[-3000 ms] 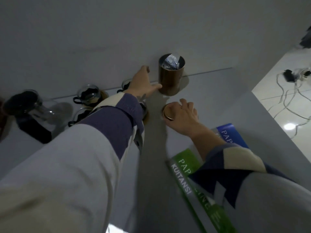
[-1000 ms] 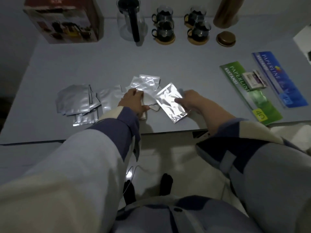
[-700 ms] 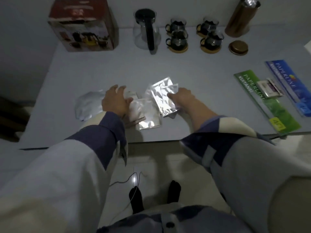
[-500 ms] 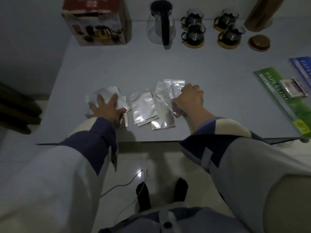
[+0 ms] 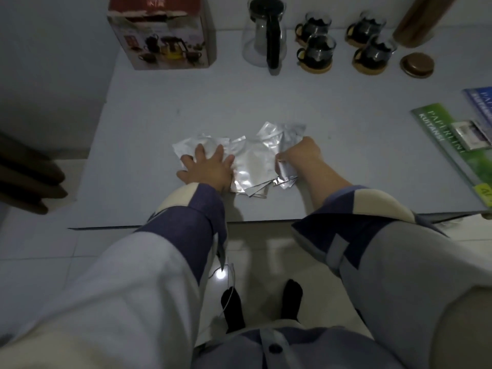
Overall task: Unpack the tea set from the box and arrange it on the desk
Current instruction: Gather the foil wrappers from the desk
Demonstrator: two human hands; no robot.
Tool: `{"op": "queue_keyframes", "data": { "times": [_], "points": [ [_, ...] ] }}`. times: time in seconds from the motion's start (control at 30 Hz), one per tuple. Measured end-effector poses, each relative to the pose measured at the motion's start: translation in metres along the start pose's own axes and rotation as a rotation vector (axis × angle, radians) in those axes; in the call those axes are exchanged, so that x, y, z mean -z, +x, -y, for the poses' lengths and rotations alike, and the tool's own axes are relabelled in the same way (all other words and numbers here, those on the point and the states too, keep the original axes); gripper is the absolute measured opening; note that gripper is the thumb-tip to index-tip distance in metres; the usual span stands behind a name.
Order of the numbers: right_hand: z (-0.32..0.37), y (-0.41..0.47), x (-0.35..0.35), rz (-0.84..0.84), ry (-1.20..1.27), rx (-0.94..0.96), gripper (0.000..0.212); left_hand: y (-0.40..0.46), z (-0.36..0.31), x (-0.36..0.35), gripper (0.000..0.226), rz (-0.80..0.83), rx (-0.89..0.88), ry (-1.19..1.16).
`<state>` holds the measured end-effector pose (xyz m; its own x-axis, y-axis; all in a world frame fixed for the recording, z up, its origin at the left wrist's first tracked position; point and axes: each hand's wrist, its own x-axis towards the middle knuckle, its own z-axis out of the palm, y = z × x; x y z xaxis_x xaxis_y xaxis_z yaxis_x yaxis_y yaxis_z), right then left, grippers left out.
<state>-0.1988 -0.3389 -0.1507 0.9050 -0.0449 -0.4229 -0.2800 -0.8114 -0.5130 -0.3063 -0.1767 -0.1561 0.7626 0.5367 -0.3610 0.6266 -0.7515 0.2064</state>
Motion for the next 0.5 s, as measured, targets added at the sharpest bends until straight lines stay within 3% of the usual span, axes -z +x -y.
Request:
{"op": "queue_keyframes", "data": {
  "times": [0.1,0.23,0.37,0.43,0.5],
  "points": [
    [0.009,-0.011,-0.009,0.106,0.237,-0.038,0.071,-0.002,-0.003,0.001,0.062,0.032,-0.054,0.009],
    [0.015,-0.026,-0.023,0.203,0.553,-0.084,0.065,-0.003,0.006,0.002,0.063,0.04,-0.106,0.004],
    [0.016,-0.037,-0.041,0.195,0.512,-0.055,0.075,-0.002,0.016,-0.003,0.039,-0.071,-0.225,-0.16],
    [0.013,-0.039,-0.048,0.214,0.649,-0.051,0.077,0.002,0.023,0.0,0.042,-0.143,-0.263,-0.276],
    [0.009,-0.04,-0.052,0.209,0.707,-0.048,0.068,0.006,0.031,0.006,0.053,-0.186,-0.189,-0.358]
  ]
}}
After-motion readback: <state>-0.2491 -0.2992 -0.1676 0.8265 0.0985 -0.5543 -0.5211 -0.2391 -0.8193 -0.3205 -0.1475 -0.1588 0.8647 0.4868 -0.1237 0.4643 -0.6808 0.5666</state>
